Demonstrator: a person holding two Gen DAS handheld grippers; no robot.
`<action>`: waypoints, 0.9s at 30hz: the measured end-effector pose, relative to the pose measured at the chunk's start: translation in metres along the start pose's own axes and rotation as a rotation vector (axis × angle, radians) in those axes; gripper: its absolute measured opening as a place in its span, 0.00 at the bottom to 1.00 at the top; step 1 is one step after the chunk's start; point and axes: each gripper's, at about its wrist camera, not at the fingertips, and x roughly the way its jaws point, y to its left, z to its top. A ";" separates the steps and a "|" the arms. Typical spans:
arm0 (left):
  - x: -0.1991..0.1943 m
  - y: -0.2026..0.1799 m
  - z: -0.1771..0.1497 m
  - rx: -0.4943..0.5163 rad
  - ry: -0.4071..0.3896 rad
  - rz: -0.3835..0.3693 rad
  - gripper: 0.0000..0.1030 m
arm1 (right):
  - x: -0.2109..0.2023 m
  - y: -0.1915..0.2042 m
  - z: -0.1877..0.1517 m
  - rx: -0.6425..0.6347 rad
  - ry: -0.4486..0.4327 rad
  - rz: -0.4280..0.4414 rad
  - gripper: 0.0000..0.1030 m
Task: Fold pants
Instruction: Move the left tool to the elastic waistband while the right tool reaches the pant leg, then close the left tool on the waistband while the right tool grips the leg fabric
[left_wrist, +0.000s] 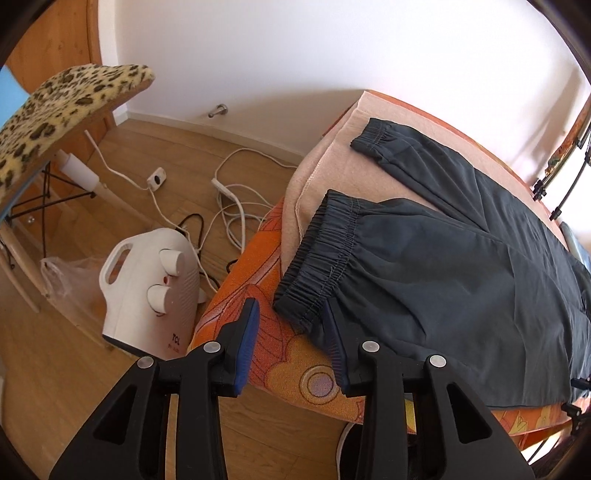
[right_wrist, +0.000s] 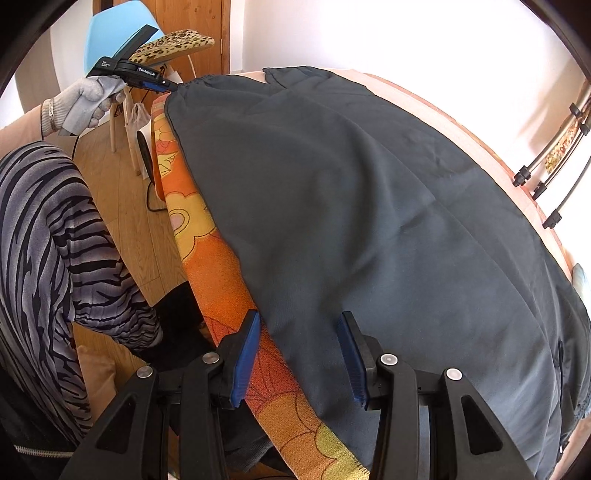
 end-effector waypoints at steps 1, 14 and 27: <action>0.001 0.000 0.000 -0.002 -0.004 0.000 0.33 | 0.001 -0.001 0.001 0.002 0.003 0.002 0.42; -0.003 -0.010 0.003 0.038 -0.069 0.025 0.08 | 0.000 -0.001 0.002 0.005 0.019 -0.013 0.15; -0.029 -0.018 0.024 0.023 -0.155 -0.034 0.06 | -0.033 -0.013 0.024 -0.017 -0.084 -0.128 0.01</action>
